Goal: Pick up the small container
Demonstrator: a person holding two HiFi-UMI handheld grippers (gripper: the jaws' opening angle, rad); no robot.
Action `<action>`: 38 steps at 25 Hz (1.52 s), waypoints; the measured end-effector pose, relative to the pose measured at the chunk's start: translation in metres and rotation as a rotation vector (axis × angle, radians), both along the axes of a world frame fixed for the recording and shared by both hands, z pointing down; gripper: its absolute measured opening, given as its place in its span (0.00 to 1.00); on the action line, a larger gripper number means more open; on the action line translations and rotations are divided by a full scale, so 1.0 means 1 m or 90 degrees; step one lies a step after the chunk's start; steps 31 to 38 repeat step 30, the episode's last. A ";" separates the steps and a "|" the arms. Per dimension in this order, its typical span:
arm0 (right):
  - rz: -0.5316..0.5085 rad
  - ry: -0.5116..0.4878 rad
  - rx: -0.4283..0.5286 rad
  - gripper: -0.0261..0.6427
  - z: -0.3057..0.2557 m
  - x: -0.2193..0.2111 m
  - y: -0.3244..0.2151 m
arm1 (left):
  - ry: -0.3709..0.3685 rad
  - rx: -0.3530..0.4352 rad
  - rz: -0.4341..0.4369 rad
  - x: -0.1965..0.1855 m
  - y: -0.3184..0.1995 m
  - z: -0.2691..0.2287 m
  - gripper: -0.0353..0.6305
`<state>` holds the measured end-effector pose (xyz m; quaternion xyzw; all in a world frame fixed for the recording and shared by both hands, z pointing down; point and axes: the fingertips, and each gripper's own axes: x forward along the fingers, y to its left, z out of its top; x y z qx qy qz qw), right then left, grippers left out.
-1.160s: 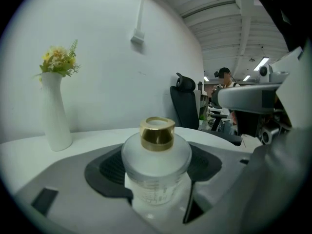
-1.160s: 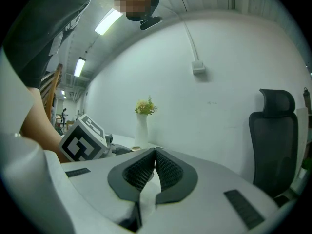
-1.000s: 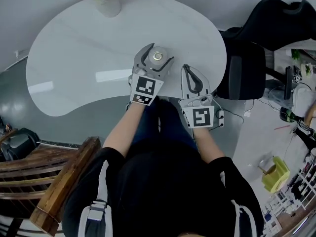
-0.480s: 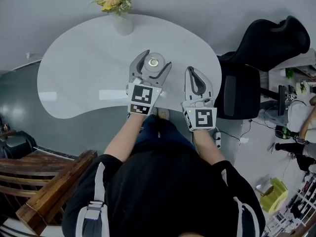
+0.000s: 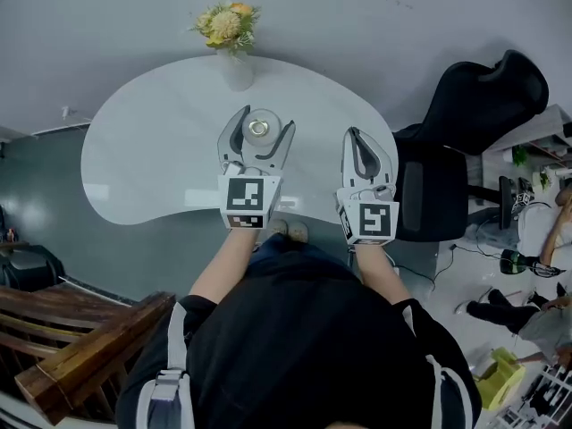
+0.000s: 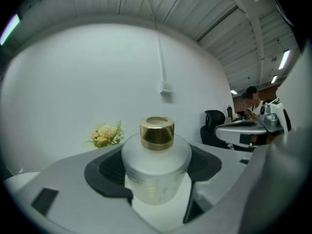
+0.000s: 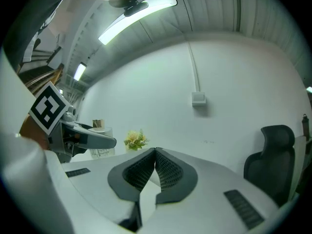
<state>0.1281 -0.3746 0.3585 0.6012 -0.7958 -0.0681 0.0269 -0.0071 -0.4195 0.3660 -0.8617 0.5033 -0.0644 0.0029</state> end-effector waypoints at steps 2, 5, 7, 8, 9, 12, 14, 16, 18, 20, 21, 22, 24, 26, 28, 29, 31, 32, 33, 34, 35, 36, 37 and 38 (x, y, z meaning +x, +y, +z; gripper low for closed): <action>0.002 0.003 0.009 0.07 -0.009 -0.002 0.003 | 0.003 0.005 -0.014 -0.008 0.006 -0.006 0.56; -0.003 0.009 0.015 0.07 -0.016 -0.007 0.006 | 0.008 0.015 -0.032 -0.018 0.012 -0.014 0.56; -0.008 0.011 0.014 0.07 -0.016 -0.010 0.007 | 0.008 0.022 -0.039 -0.023 0.016 -0.018 0.56; -0.009 0.009 0.013 0.07 -0.015 -0.012 0.008 | 0.007 0.025 -0.041 -0.024 0.018 -0.019 0.56; -0.010 0.006 0.012 0.07 -0.015 -0.013 0.010 | 0.007 0.026 -0.042 -0.026 0.019 -0.020 0.56; -0.013 0.001 0.012 0.07 -0.015 -0.015 0.013 | 0.006 0.024 -0.044 -0.029 0.022 -0.019 0.56; -0.013 0.000 0.010 0.07 -0.015 -0.017 0.014 | 0.006 0.021 -0.045 -0.031 0.023 -0.018 0.56; -0.012 -0.002 0.007 0.07 -0.014 -0.018 0.015 | 0.006 0.018 -0.045 -0.032 0.025 -0.016 0.56; -0.012 -0.005 0.006 0.07 -0.012 -0.019 0.017 | 0.004 0.016 -0.044 -0.033 0.027 -0.013 0.56; -0.013 -0.009 0.005 0.07 -0.011 -0.019 0.019 | 0.001 0.014 -0.043 -0.032 0.030 -0.011 0.56; -0.013 -0.011 0.003 0.07 -0.010 -0.019 0.020 | 0.000 0.014 -0.042 -0.032 0.031 -0.010 0.56; -0.014 -0.011 0.001 0.07 -0.008 -0.019 0.020 | -0.001 0.013 -0.041 -0.031 0.032 -0.009 0.56; -0.016 -0.012 -0.002 0.07 -0.007 -0.020 0.020 | -0.003 0.012 -0.040 -0.031 0.033 -0.008 0.56; -0.017 -0.014 -0.002 0.07 -0.007 -0.020 0.021 | -0.004 0.011 -0.039 -0.031 0.034 -0.009 0.56; -0.019 -0.014 -0.001 0.07 -0.008 -0.021 0.021 | -0.005 0.011 -0.039 -0.030 0.035 -0.010 0.56; -0.020 -0.014 -0.001 0.07 -0.008 -0.021 0.022 | -0.005 0.012 -0.039 -0.030 0.036 -0.010 0.56; -0.021 -0.015 -0.001 0.07 -0.008 -0.021 0.022 | -0.006 0.012 -0.039 -0.030 0.036 -0.011 0.56; -0.021 -0.015 -0.001 0.07 -0.008 -0.021 0.022 | -0.006 0.012 -0.039 -0.030 0.036 -0.011 0.56; -0.021 -0.015 -0.001 0.07 -0.008 -0.021 0.022 | -0.006 0.012 -0.039 -0.030 0.036 -0.011 0.56; -0.021 -0.015 -0.001 0.07 -0.008 -0.021 0.022 | -0.006 0.012 -0.039 -0.030 0.036 -0.011 0.56; -0.021 -0.015 -0.001 0.07 -0.008 -0.021 0.022 | -0.006 0.012 -0.039 -0.030 0.036 -0.011 0.56; -0.021 -0.015 -0.001 0.07 -0.008 -0.021 0.022 | -0.006 0.012 -0.039 -0.030 0.036 -0.011 0.56; -0.021 -0.015 -0.001 0.07 -0.008 -0.021 0.022 | -0.006 0.012 -0.039 -0.030 0.036 -0.011 0.56; -0.021 -0.015 -0.001 0.07 -0.008 -0.021 0.022 | -0.006 0.012 -0.039 -0.030 0.036 -0.011 0.56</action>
